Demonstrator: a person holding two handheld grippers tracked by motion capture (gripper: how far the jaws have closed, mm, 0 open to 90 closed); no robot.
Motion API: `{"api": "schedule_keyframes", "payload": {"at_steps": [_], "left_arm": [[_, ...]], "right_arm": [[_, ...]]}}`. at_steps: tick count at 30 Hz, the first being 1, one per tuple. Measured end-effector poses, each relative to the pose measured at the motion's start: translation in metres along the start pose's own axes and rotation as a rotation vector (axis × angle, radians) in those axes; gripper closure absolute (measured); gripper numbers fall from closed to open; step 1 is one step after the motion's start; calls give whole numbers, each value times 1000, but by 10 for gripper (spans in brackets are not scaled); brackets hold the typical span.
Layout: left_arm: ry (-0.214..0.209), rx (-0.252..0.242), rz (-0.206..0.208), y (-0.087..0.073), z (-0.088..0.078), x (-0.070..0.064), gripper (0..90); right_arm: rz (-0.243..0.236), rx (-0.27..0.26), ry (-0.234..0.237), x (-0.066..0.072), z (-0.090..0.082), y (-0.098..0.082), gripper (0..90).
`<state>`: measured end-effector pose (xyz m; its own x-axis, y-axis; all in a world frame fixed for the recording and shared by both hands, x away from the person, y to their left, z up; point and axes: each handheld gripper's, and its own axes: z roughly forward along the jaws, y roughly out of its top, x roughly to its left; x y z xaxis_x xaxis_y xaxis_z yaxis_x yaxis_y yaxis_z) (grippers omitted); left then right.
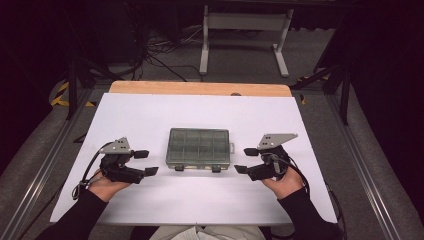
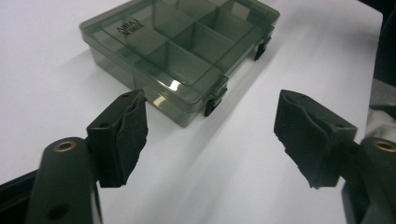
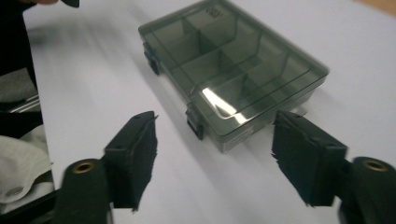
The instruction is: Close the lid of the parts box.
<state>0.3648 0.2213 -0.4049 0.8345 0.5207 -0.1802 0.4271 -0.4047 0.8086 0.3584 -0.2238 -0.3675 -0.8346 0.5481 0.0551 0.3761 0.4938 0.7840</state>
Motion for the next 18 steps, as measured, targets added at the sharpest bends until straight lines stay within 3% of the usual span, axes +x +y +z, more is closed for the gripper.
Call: {"api": "schedule_keyframes", "payload": {"at_steps": [9, 18], "left_arm": [[60, -80, -22, -10, -13, 1, 130], [110, -181, -42, -28, -30, 3, 90]], "right_arm": [[-47, -157, -116, -2, -20, -18, 10], [-59, -297, -173, -9, -37, -44, 0]]}}
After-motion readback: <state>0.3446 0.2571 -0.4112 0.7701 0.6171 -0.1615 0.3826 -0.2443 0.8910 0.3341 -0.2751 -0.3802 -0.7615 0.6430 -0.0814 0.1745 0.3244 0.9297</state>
